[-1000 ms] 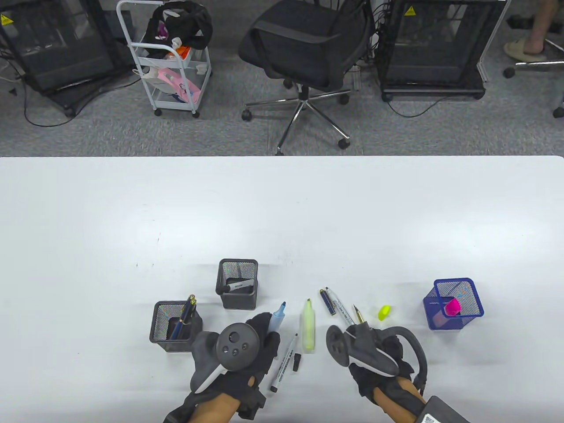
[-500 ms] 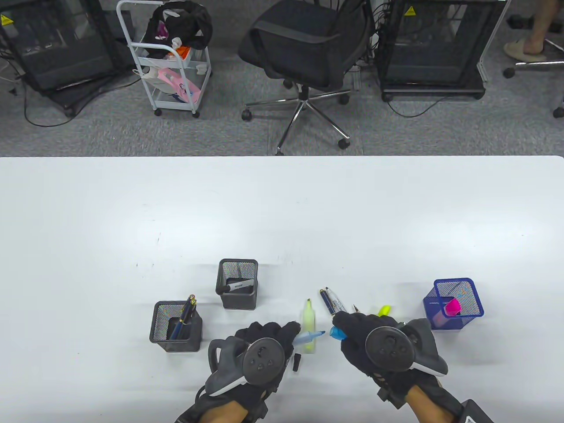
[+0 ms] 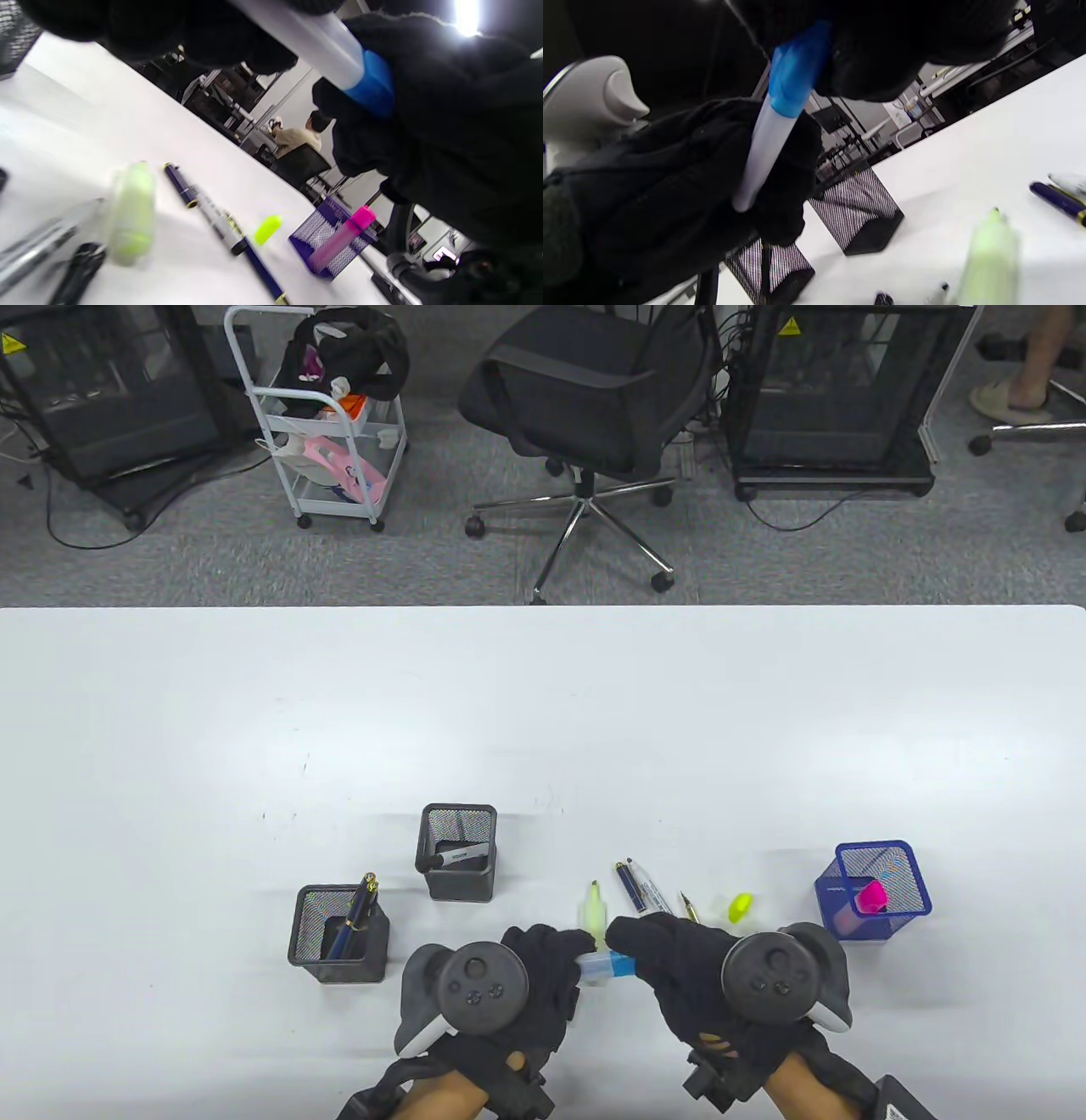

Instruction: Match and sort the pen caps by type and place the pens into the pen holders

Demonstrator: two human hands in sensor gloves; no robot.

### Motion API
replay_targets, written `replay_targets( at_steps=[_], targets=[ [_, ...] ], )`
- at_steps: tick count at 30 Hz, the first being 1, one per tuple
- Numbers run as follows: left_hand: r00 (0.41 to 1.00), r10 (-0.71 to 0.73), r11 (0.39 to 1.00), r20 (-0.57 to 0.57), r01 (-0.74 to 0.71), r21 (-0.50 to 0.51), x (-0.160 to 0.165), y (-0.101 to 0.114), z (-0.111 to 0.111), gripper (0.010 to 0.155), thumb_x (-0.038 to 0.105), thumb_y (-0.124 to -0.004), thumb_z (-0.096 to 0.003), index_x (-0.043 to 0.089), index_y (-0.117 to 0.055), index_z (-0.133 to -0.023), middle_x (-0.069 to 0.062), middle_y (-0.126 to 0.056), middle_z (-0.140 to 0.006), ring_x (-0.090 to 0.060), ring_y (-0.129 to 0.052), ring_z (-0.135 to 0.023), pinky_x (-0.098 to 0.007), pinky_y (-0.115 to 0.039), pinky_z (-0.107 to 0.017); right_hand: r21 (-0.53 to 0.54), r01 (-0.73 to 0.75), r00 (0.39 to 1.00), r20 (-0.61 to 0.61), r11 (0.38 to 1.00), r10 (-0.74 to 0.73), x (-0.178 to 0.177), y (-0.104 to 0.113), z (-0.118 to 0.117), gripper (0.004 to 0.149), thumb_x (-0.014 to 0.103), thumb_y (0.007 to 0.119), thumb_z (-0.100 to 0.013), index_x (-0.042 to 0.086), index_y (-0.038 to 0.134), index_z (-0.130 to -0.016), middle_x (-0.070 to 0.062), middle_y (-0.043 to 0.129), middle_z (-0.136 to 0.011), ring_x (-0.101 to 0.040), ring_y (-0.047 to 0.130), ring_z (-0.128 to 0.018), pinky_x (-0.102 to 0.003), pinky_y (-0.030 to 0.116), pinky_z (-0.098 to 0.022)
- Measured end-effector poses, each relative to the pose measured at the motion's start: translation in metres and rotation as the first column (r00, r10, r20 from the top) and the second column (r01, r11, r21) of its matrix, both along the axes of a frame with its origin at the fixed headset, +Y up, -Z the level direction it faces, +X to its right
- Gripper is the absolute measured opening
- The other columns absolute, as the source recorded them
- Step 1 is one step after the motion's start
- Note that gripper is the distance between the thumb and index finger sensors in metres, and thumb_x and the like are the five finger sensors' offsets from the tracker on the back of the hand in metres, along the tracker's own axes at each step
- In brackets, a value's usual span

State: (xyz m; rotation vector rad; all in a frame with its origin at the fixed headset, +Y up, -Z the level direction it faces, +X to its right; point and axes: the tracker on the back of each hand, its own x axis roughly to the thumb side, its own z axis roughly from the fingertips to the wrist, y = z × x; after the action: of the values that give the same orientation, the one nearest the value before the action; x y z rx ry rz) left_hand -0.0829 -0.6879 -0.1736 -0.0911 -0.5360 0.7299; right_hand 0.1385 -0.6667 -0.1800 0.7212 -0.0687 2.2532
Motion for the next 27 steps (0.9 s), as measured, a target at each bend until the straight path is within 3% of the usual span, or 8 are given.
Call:
replay_targets(
  at_steps=[3,7,9,12,14,19,23,27],
  targets=[
    [1.000,0.002,1.000,-0.018,-0.002,0.002,0.004,0.001,0.001,0.054,0.028,-0.055,-0.0477,0.009,-0.071,-0.096,-0.023,-0.086,-0.077,-0.037,-0.088,-0.054,-0.071,-0.072,-0.049,0.017,0.061,0.995,0.075,0.998,-0.062,0.005,-0.004,0.000,0.049,0.029,0.071,-0.043,0.015,0.076,-0.090,-0.020,0.091,-0.078,-0.024,0.101,-0.047,-0.041,0.089,-0.042],
    [0.994,-0.103,0.992,0.021,0.101,0.075,0.005,-0.002,0.004,0.054,0.032,-0.060,-0.0493,0.012,-0.071,-0.099,-0.019,-0.088,-0.083,-0.037,-0.093,-0.059,-0.069,-0.074,-0.051,-0.024,0.060,0.996,0.066,0.998,-0.058,0.008,0.001,-0.002,0.055,0.035,0.083,-0.045,0.009,0.070,-0.092,-0.021,0.089,-0.078,-0.027,0.103,-0.048,-0.042,0.090,-0.040],
    [0.984,-0.181,0.980,-0.002,0.180,0.080,0.000,-0.002,0.004,0.056,0.035,-0.064,-0.0505,0.014,-0.068,-0.102,-0.022,-0.084,-0.091,-0.039,-0.092,-0.066,-0.069,-0.072,-0.053,0.007,0.010,0.995,0.100,1.000,-0.011,0.014,0.011,-0.001,0.054,0.034,0.084,-0.044,0.008,0.072,-0.090,-0.022,0.091,-0.076,-0.027,0.104,-0.045,-0.042,0.091,-0.038],
    [0.969,-0.225,0.965,-0.098,0.236,0.118,-0.017,-0.001,-0.003,0.057,0.037,-0.068,-0.0502,0.014,-0.069,-0.103,-0.022,-0.084,-0.091,-0.039,-0.093,-0.066,-0.069,-0.073,-0.053,0.111,-0.160,0.959,0.254,0.981,0.128,0.039,0.051,-0.003,0.052,0.034,0.084,-0.044,0.009,0.075,-0.089,-0.023,0.093,-0.074,-0.028,0.104,-0.043,-0.043,0.090,-0.037],
    [0.972,-0.186,0.976,-0.141,0.199,0.086,-0.030,0.000,-0.008,0.057,0.037,-0.068,-0.0505,0.013,-0.069,-0.103,-0.023,-0.084,-0.091,-0.040,-0.092,-0.066,-0.069,-0.072,-0.053,0.164,-0.308,0.889,0.400,0.937,0.222,0.061,0.083,-0.007,0.053,0.035,0.085,-0.044,0.009,0.076,-0.089,-0.023,0.094,-0.073,-0.028,0.104,-0.042,-0.043,0.090,-0.036],
    [0.974,-0.141,0.984,-0.179,0.157,0.081,-0.039,0.004,-0.010,0.058,0.039,-0.069,-0.0507,0.013,-0.068,-0.103,-0.024,-0.084,-0.091,-0.040,-0.093,-0.065,-0.069,-0.072,-0.053,-0.100,-0.536,0.607,0.644,0.838,0.465,0.120,0.130,-0.031,0.064,0.035,0.089,-0.042,0.004,0.068,-0.094,-0.024,0.096,-0.071,-0.030,0.104,-0.040,-0.044,0.090,-0.035],
    [0.971,-0.180,0.976,-0.160,0.197,0.098,-0.031,0.005,-0.007,0.059,0.040,-0.069,-0.0505,0.013,-0.068,-0.104,-0.023,-0.085,-0.091,-0.040,-0.093,-0.066,-0.069,-0.073,-0.053,-0.304,-0.560,0.434,0.684,0.770,0.586,0.149,0.117,-0.051,0.067,0.035,0.092,-0.041,0.002,0.068,-0.094,-0.025,0.097,-0.069,-0.031,0.104,-0.038,-0.045,0.090,-0.033],
    [0.969,-0.203,0.973,-0.142,0.216,0.082,-0.028,0.002,-0.007,0.060,0.041,-0.070,-0.0504,0.014,-0.067,-0.104,-0.024,-0.085,-0.091,-0.040,-0.094,-0.066,-0.069,-0.073,-0.053,-0.427,-0.591,0.364,0.616,0.685,0.698,0.153,0.082,-0.068,0.067,0.036,0.092,-0.040,0.003,0.068,-0.094,-0.023,0.097,-0.070,-0.030,0.105,-0.039,-0.044,0.090,-0.034]
  ],
)
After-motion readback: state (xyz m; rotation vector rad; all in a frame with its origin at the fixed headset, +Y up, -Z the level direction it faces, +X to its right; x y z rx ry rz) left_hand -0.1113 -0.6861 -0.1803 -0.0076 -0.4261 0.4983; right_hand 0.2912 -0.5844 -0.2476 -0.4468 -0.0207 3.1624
